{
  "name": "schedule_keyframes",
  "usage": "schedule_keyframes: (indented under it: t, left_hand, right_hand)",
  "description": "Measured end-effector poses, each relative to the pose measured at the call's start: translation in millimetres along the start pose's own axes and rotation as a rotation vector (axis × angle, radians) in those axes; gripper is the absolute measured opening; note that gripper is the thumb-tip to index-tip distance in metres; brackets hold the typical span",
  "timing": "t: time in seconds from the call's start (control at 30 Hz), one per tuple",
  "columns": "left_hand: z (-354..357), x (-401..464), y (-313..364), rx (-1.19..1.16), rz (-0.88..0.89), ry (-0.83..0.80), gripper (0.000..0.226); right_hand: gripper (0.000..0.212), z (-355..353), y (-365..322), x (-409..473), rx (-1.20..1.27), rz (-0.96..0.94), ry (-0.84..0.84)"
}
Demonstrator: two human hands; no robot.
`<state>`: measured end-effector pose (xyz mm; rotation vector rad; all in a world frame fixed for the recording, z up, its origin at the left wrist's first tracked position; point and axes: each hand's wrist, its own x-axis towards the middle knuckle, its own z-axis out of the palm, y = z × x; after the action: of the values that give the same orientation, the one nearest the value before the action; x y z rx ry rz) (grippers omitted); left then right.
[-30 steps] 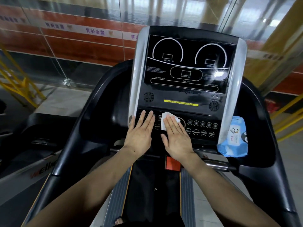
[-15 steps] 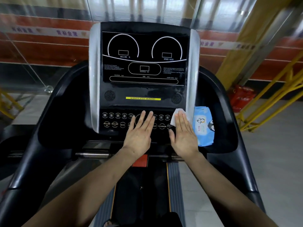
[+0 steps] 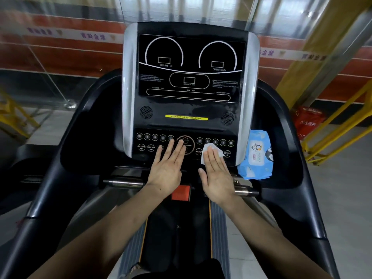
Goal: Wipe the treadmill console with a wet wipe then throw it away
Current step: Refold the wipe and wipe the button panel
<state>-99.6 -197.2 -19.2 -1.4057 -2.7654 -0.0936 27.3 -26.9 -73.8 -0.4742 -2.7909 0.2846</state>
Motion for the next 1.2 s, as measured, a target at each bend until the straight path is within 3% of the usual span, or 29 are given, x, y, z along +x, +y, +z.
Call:
schedule_keyframes:
  t: [0.33,0.57,0.83,1.03,1.2]
  left_hand:
    - [4,-48,-97,-0.007,-0.177,0.020,0.083]
    - [4,-74,-152,-0.034,-0.241,-0.010,0.087]
    - [2,-78,-162,-0.058,-0.234,-0.038,0.085]
    - [6,-76,-146,-0.069,-0.230,-0.048,0.082]
    - [6,-68,-119,-0.078,-0.222,-0.057,0.083]
  right_hand:
    - [0.065,29,-108,62,-0.045,-0.178,-0.071]
    - [0.066,46,-171,102,-0.150,-0.420,-0.181]
    - [0.066,40,-158,105,-0.294,-0.579,-0.224]
    - [0.063,27,-115,97,-0.350,-0.726,-0.283]
    - [0.061,9,-71,82,-0.362,-0.736,-0.299]
